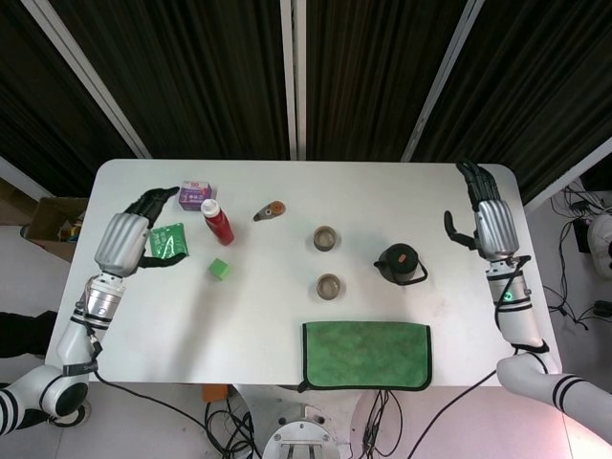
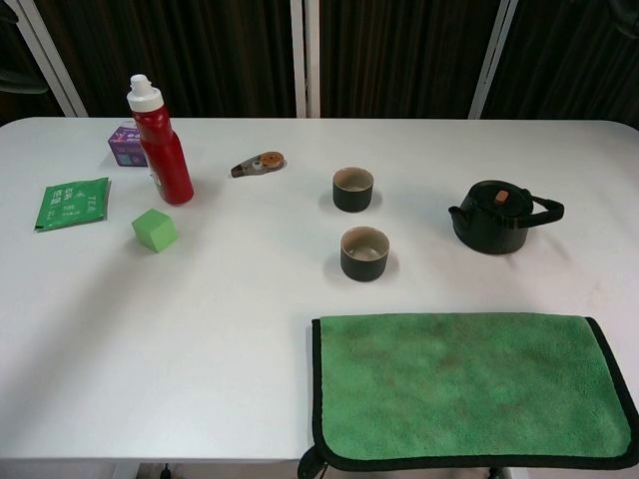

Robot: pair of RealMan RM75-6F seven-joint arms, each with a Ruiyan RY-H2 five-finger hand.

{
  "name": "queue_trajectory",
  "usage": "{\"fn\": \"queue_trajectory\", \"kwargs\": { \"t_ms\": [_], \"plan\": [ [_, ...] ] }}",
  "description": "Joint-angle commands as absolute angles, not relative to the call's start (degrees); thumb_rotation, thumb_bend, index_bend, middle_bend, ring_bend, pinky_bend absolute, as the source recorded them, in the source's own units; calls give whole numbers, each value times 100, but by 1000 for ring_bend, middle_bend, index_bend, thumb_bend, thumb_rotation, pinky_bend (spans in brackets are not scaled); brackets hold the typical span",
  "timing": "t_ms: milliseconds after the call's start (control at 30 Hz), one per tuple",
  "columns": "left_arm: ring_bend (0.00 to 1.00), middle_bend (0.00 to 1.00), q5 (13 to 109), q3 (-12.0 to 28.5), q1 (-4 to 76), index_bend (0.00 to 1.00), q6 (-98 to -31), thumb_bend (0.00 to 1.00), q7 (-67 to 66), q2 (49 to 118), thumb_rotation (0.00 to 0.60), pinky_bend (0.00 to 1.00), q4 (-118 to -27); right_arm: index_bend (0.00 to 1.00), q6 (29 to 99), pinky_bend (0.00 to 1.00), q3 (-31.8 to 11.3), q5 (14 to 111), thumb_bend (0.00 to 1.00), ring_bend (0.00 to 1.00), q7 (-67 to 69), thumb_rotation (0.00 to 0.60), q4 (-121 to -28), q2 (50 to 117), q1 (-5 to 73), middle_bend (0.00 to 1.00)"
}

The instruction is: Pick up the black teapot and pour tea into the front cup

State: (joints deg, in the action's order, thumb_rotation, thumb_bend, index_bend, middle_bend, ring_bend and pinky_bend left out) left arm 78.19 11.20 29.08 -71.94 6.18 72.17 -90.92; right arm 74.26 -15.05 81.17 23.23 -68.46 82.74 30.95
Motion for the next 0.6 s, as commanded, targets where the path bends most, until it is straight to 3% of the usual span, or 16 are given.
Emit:
{"fn": "queue_trajectory", "kwargs": {
  "t_ms": [33, 133, 267, 600],
  "plan": [
    [129, 154, 7653, 1099, 2789, 99, -7235, 30, 472, 7106, 600, 281, -9209, 0, 6936, 0, -933, 8286, 477, 0, 402, 600, -7893, 7279, 2915, 9],
    [128, 154, 7555, 1063, 2667, 91, -7313, 29, 323, 7026, 600, 281, -9299, 0, 6694, 0, -746, 8041, 477, 0, -700, 600, -8634, 6900, 2808, 6],
    [128, 154, 7538, 961, 2472, 90, -7527, 29, -3, 6968, 600, 276, -9317, 0, 6477, 0, -569, 7739, 477, 0, -1008, 600, -9353, 6694, 2664, 0],
    [127, 154, 7652, 540, 1957, 85, -7896, 29, -597, 6882, 600, 260, -9431, 0, 6219, 0, -201, 7257, 477, 0, -2345, 600, -9503, 6858, 2546, 0]
  ]
}}
